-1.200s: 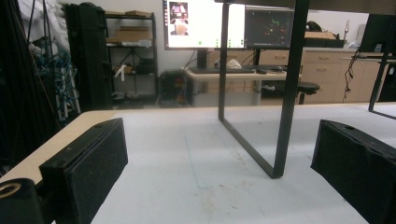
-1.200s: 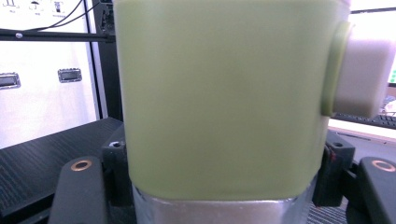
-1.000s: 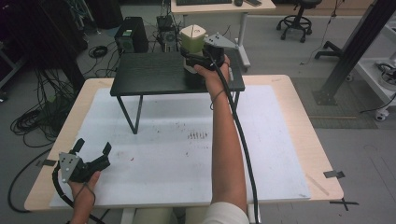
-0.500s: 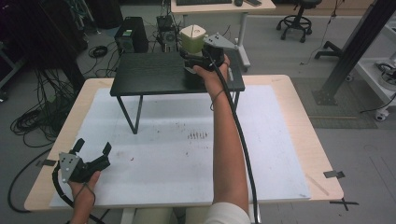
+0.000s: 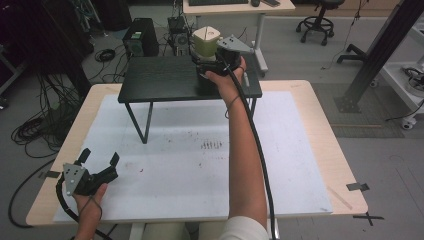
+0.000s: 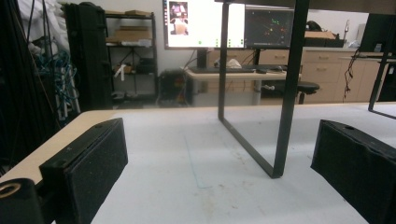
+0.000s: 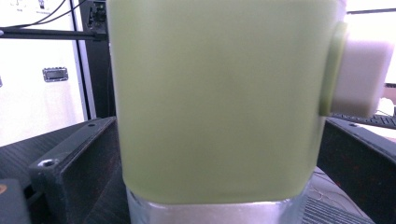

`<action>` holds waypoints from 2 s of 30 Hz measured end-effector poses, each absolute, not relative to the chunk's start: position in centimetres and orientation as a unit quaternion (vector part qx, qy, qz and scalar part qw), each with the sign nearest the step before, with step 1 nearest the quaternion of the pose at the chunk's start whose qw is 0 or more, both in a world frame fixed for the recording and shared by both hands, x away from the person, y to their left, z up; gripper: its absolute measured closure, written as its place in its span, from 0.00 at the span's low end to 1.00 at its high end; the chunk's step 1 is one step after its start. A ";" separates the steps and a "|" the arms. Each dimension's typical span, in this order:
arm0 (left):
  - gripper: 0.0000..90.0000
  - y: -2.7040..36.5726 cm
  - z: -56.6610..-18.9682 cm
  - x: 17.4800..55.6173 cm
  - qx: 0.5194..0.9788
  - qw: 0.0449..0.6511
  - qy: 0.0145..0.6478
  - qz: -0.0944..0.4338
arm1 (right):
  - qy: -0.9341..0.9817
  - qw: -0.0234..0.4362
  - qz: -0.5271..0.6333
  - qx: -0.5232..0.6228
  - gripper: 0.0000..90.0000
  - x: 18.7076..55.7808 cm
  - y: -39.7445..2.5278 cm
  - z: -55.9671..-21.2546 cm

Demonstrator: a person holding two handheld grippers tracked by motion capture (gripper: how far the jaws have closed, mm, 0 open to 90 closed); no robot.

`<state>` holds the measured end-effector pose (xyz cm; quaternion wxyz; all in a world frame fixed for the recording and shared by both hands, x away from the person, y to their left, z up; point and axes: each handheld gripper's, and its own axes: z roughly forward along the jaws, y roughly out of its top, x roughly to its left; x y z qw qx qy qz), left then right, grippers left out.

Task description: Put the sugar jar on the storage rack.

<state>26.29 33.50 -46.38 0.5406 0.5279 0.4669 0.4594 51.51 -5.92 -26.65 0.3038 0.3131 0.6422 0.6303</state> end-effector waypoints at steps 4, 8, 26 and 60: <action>0.04 33.5 -46.4 26.3 0.528 0.541 0.467 0.459 | 0.639 0.302 0.633 0.315 0.01 51.5 -6.0 -26.7; 0.04 33.5 -46.4 26.3 0.528 0.541 0.467 0.459 | 0.646 0.304 0.628 0.309 0.01 51.2 -5.9 -26.6; 0.04 33.5 -46.4 26.3 0.529 0.543 0.465 0.458 | 0.652 0.297 0.621 0.318 0.02 48.9 -6.2 -25.3; 0.04 33.5 -46.4 26.3 0.531 0.543 0.463 0.457 | 0.637 0.306 0.638 0.305 0.03 42.0 -9.5 -24.7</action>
